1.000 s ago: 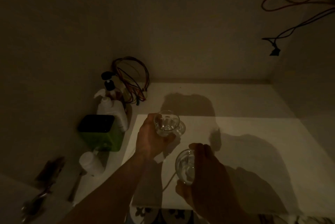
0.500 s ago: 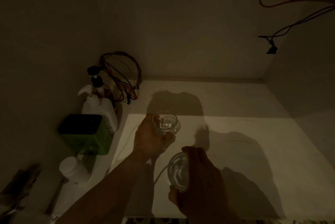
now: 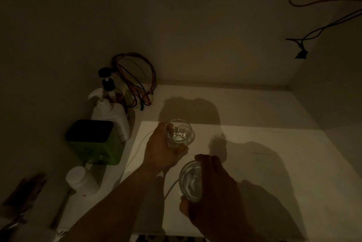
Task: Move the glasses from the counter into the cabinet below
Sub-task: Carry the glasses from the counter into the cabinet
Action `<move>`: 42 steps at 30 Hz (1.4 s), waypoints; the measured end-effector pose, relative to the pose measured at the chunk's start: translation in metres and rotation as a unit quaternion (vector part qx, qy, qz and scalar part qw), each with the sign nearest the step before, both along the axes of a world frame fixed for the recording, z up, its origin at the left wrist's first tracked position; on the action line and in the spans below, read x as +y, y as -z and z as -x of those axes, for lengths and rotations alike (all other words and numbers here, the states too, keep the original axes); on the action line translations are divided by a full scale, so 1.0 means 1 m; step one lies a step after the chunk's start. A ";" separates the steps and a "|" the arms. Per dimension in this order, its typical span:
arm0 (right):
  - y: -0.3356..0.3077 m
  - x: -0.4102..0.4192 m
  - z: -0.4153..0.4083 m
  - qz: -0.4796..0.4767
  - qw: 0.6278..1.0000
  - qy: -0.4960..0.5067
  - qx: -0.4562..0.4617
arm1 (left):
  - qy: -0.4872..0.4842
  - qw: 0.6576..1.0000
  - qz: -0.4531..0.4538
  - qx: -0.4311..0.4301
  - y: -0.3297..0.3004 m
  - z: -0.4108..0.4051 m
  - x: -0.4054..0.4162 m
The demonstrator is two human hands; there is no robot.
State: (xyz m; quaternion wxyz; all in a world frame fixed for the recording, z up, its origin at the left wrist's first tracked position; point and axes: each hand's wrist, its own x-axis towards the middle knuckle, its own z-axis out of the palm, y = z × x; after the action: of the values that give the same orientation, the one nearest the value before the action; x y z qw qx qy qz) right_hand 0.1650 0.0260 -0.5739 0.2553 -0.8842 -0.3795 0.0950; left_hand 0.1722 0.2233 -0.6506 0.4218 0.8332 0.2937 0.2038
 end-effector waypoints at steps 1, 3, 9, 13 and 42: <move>0.000 0.000 0.000 -0.004 1.000 -0.002 -0.003 | 0.009 1.000 -0.007 0.014 0.000 0.001 0.001; -0.001 0.002 0.001 -0.007 1.000 -0.005 -0.005 | 0.041 0.997 -0.028 0.052 -0.001 0.004 0.003; 0.000 0.018 0.006 -0.017 1.000 -0.004 0.001 | 0.053 0.997 0.057 0.013 -0.016 0.016 0.008; 0.009 0.032 0.011 -0.038 0.999 0.016 0.004 | 0.037 0.994 0.098 -0.009 -0.022 0.036 0.022; 0.025 0.066 0.001 -0.058 0.996 0.053 0.045 | 0.040 0.983 -0.156 0.089 -0.043 0.076 0.006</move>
State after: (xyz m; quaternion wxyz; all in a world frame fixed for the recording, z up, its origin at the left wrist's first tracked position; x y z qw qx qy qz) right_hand 0.1638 0.0922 -0.5986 0.3276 -0.8814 -0.3255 0.0992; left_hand 0.0957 0.2293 -0.6078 0.2664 0.9147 0.2614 0.1551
